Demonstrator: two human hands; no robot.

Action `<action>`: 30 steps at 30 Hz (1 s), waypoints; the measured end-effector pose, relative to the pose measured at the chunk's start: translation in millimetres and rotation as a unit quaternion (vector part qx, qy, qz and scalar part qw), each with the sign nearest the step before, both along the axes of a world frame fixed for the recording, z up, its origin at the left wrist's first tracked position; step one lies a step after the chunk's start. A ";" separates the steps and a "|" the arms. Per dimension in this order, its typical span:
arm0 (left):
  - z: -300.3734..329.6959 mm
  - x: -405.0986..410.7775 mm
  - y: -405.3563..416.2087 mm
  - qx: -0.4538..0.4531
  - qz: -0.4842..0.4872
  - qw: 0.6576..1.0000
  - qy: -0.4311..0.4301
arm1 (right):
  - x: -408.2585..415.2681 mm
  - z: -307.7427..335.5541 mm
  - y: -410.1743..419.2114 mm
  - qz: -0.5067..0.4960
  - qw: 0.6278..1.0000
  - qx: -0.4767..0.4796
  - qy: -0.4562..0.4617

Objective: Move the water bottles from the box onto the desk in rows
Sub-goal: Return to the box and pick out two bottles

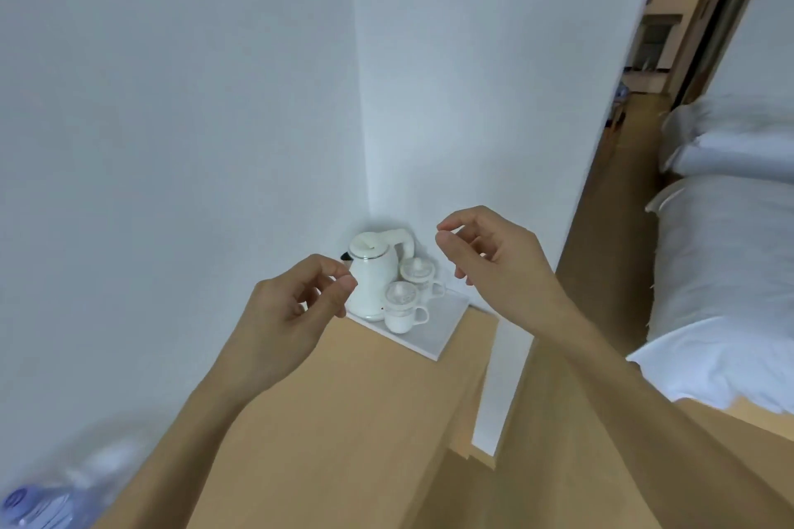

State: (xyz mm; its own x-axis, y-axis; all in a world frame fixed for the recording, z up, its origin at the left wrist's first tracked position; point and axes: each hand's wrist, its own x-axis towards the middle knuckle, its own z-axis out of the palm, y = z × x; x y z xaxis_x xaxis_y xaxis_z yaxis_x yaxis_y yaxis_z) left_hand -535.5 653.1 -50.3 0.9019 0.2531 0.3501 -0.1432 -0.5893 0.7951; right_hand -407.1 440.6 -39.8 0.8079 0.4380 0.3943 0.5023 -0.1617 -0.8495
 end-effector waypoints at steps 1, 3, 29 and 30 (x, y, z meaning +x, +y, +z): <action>4.9 15.7 -19.2 0.007 -0.018 1.000 -0.003 | 7.6 4.1 -21.7 -0.014 1.000 0.002 -0.004; 13.8 45.6 -58.9 0.019 -0.052 0.998 -0.014 | 22.1 11.3 -63.4 -0.043 0.999 0.006 -0.013; 22.6 468.5 -389.7 0.034 -0.273 0.958 -0.078 | 310.4 41.7 -407.9 -0.366 0.921 -0.083 -0.099; 23.8 487.2 -398.2 0.033 -0.277 0.957 -0.078 | 324.5 44.3 -415.5 -0.375 0.918 -0.085 -0.100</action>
